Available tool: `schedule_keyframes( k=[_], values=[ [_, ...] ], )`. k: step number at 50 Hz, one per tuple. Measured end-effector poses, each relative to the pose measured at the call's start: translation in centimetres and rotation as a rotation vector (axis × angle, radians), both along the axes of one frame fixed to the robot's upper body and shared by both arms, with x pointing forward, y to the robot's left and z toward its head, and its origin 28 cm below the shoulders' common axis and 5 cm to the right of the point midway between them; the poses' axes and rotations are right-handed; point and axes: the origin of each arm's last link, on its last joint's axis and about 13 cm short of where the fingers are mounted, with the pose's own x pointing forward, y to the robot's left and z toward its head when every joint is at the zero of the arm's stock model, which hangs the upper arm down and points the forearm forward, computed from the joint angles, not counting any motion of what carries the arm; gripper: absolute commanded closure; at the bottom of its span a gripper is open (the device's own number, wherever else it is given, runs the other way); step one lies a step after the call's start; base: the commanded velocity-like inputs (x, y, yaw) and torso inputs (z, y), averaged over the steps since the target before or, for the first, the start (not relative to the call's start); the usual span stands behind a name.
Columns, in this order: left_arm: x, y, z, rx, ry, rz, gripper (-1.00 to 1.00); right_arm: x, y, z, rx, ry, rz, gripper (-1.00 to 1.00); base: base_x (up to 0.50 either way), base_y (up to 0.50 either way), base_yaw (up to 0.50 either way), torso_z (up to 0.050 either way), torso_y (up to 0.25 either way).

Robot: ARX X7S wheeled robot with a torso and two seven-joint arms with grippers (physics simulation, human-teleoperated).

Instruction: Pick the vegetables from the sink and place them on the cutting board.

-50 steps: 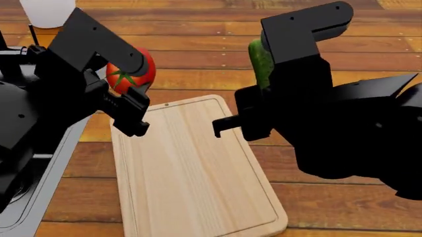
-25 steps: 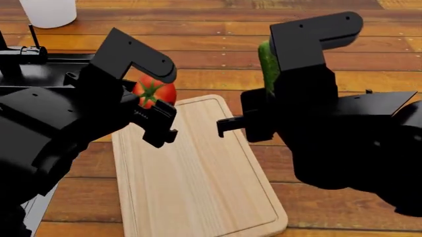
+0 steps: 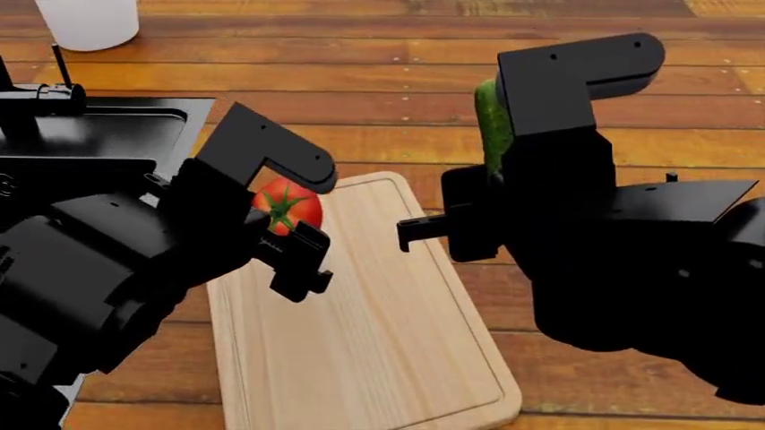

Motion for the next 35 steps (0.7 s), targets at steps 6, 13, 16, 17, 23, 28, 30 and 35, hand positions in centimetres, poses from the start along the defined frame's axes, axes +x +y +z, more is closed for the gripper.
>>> schedule_keyframes(
  k=[6, 13, 16, 17, 23, 28, 30, 35],
  values=[
    [-0.1, 0.0, -0.7, 0.014, 0.01, 0.003, 1.0, 0.0, 0.0, -0.1, 0.003, 0.0, -0.001, 1.0, 0.0, 0.0, 0.0, 0.0, 0.0],
    [-0.3, 0.1, -1.4, 0.033, 0.025, 0.004, 1.0, 0.0, -0.1, -0.2, 0.006, 0.0, -0.004, 1.0, 0.0, 0.0, 0.0, 0.002, 0.001],
    [-0.3, 0.1, -1.7, 0.04, 0.033, 0.003, 1.0, 0.0, -0.1, -0.2, 0.007, 0.001, -0.005, 1.0, 0.0, 0.0, 0.0, 0.0, 0.0],
    [-0.4, 0.1, -1.8, 0.043, 0.035, 0.003, 1.0, 0.0, 0.0, -0.2, 0.007, 0.001, -0.005, 1.0, 0.0, 0.0, 0.0, 0.0, 0.0],
    [-0.5, 0.0, -2.1, 0.056, 0.038, 0.0, 1.0, 0.0, 0.0, -0.3, 0.009, 0.001, -0.005, 1.0, 0.0, 0.0, 0.0, 0.0, 0.0],
    [-0.5, 0.0, -2.2, 0.064, 0.033, -0.002, 1.0, 0.0, 0.0, -0.3, 0.011, 0.001, -0.006, 1.0, 0.0, 0.0, 0.0, 0.0, 0.0],
    [-0.6, 0.0, -2.2, 0.067, 0.03, -0.002, 1.0, 0.0, 0.0, -0.3, 0.011, 0.001, -0.006, 1.0, 0.0, 0.0, 0.0, 0.0, 0.0],
    [-0.6, -0.1, -2.3, 0.076, 0.025, -0.005, 1.0, 0.0, 0.0, -0.2, 0.012, 0.001, -0.005, 1.0, 0.0, 0.0, 0.0, 0.0, 0.0]
  ],
)
